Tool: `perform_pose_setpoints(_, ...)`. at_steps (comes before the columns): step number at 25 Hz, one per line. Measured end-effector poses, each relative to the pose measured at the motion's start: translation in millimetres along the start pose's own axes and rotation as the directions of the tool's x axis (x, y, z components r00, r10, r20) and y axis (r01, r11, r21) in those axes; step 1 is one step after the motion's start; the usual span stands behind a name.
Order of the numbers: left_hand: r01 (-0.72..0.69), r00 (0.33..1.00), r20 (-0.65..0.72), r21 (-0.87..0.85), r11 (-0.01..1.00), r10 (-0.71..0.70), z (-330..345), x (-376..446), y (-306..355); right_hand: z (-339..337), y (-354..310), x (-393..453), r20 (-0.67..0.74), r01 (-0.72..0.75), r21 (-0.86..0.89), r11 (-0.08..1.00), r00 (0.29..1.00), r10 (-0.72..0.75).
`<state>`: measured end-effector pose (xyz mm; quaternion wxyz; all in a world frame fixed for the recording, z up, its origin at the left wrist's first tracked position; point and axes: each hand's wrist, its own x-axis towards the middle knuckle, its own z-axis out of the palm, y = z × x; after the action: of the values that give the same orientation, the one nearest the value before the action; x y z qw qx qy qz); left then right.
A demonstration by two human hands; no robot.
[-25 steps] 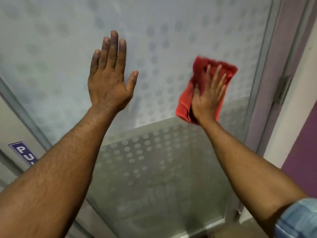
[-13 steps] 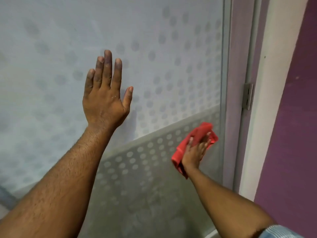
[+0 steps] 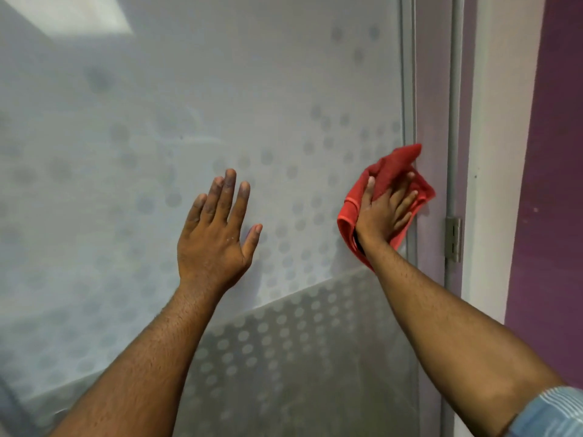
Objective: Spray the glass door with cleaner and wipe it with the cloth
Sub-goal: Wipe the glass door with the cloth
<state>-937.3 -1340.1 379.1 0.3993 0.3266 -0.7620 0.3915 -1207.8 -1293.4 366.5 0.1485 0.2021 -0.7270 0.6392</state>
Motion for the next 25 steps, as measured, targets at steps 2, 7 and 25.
perform_pose_setpoints(2, -0.014, 1.0, 0.015, -0.022, 1.0, 0.015, -2, 0, -1, -5, -28, 12, 0.014, 0.097, -0.003, 0.995, 0.995, -0.097)
perform_pose_setpoints(7, -0.006, 1.0, -0.003, -0.181, 0.984, 0.006, -14, 2, -3, -6, -87, 11, 0.067, 0.371, -0.05, 0.927, 0.927, -0.368)
perform_pose_setpoints(25, 0.696, 0.543, 0.168, -0.638, 0.329, -0.823, -102, 69, -35, -4, -199, -97, 0.226, 0.777, 0.162, 0.608, 0.57, -0.79)
